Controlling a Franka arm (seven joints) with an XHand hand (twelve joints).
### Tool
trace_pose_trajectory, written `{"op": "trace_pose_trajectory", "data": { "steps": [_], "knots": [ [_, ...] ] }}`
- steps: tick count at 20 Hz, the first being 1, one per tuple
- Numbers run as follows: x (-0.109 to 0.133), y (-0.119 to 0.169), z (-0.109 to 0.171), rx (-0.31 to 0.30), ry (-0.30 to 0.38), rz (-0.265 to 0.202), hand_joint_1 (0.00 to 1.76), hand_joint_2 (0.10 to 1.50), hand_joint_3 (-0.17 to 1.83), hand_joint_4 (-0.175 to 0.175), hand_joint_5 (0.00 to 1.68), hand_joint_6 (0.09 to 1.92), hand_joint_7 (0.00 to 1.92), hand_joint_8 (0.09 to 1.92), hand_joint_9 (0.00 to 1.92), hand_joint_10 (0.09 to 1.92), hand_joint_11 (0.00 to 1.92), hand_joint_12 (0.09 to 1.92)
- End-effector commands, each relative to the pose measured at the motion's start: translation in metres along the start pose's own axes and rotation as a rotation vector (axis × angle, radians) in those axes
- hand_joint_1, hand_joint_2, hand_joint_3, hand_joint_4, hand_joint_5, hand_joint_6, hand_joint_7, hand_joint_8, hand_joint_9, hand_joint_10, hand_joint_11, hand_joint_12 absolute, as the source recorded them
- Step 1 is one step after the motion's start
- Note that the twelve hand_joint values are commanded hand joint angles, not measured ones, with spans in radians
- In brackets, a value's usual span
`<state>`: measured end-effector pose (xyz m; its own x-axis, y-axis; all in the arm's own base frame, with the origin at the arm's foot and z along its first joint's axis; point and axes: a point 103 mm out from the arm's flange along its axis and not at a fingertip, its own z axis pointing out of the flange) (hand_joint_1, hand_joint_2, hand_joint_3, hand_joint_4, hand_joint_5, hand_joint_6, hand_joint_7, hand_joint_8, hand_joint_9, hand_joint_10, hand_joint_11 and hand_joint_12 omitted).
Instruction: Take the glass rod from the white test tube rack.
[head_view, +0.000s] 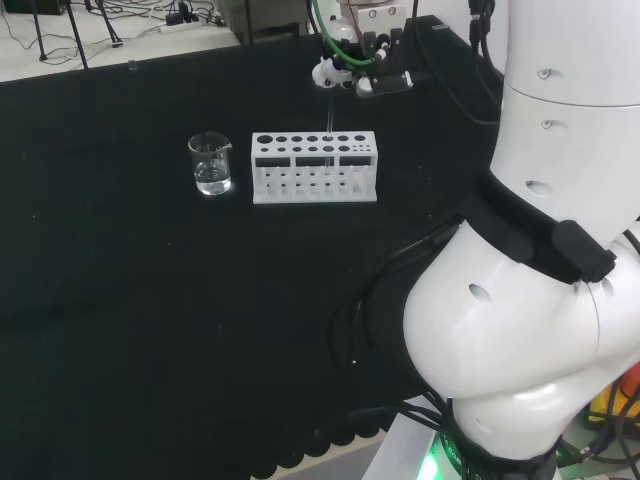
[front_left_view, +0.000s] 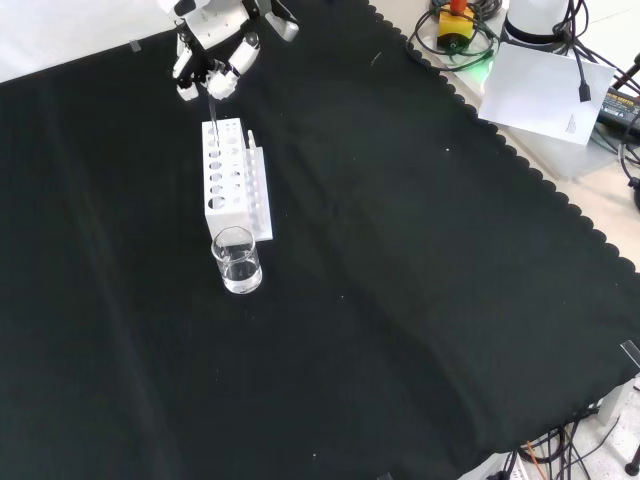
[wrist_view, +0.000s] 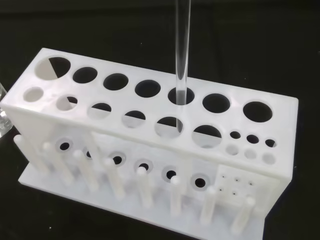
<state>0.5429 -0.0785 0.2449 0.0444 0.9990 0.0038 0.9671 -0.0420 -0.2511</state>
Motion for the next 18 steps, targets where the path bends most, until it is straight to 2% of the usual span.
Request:
{"op": "trace_pose_trajectory", "data": {
  "steps": [1,5,8,11,14,16,18],
  "knots": [
    [0.016,0.001,0.000,-0.018,-0.013,-0.023,0.82,1.24,-0.17,-0.172,0.66,0.90,1.31,0.86,1.54,0.84,1.04,1.18],
    [0.021,0.003,-0.001,-0.053,-0.029,-0.034,0.93,1.22,-0.17,-0.175,0.76,0.87,1.39,0.80,1.62,0.75,1.15,1.12],
    [0.026,0.005,-0.003,-0.096,-0.052,-0.036,1.11,1.18,-0.11,-0.175,0.92,1.02,1.47,0.79,1.68,0.70,1.37,0.99],
    [0.029,0.006,-0.005,-0.160,-0.097,-0.024,1.17,1.15,-0.15,-0.175,1.05,0.90,1.52,0.84,1.72,0.70,1.51,0.81],
    [0.032,0.005,-0.008,-0.217,-0.150,-0.008,1.20,1.12,-0.17,-0.175,1.15,0.75,1.53,0.88,1.71,0.70,1.48,0.72],
    [0.035,0.005,-0.012,-0.252,-0.147,0.014,1.26,1.12,-0.17,-0.175,1.13,0.61,1.30,0.96,1.68,0.70,1.43,0.71],
    [0.036,0.003,-0.018,-0.295,-0.148,0.031,1.29,1.11,-0.11,-0.175,1.09,0.57,1.19,1.01,1.64,0.71,1.39,0.75]
  ]
}}
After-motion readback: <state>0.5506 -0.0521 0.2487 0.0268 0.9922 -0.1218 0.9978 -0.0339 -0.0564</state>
